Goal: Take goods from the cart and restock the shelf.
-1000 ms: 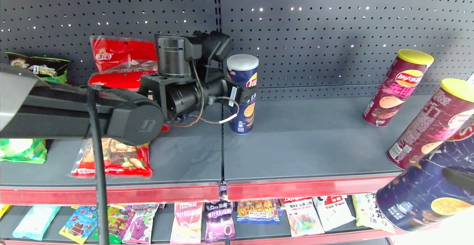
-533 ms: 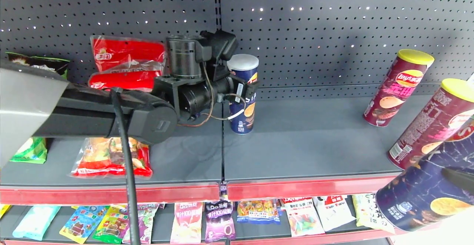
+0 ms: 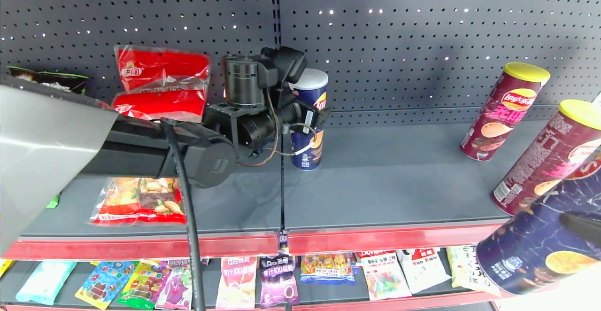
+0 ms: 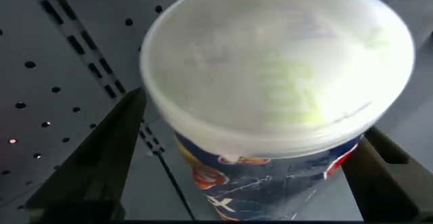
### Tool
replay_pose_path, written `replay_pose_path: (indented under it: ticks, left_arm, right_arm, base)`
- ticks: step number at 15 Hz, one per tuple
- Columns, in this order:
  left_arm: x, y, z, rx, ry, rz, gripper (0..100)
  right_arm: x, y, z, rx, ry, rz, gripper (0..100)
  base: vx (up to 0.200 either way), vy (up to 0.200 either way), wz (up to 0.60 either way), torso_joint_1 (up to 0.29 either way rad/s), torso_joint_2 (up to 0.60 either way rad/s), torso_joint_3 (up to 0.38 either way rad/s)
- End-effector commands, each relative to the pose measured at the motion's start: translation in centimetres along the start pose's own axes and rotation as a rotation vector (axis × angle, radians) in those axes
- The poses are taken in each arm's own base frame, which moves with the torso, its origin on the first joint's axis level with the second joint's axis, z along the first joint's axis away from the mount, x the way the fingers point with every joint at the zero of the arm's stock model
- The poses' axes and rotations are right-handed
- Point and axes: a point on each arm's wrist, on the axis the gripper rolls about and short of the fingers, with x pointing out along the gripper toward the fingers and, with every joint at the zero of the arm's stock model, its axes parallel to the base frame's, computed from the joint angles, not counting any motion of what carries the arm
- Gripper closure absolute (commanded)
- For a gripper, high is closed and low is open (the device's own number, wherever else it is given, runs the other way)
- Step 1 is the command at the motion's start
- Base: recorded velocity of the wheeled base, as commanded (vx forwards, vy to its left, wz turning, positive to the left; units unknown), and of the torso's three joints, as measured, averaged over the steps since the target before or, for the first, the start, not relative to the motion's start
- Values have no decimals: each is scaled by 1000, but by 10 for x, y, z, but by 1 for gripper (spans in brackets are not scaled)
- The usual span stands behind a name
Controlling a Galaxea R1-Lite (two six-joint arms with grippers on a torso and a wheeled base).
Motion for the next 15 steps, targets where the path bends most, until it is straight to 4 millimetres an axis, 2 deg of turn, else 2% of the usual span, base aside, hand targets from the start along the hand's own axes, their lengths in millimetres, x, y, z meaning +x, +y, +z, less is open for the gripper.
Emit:
replay_pose_path:
  ticks: [1,3,4,11,13,15]
  left_arm:
    - [0,0,1,0,-3,1,0]
    - [0,0,0,-2,-3,1,0]
    - [1,0,-1,0,0,0,100]
    - [-5,-3,4,-24,-8,-23,100]
    - [-20,-1,18,-77,-25,-105,100]
    - [-49,5,34,-95,-20,-267,100]
  right_arm:
    - [0,0,0,0,1,1,100]
    - [0,0,0,-1,0,0,100]
    - [0,0,0,-1,-2,0,100]
    - [0,0,0,-1,-2,0,100]
    - [0,0,1,-2,-3,0,100]
    - [0,0,1,-2,-5,0,100]
  base:
    - [0,0,0,0,0,0]
    - [0,0,0,0,0,0]
    - [0,0,0,0,0,0]
    - [0,0,0,0,0,0]
    - [0,0,0,0,0,0]
    - [0,0,0,0,0,0]
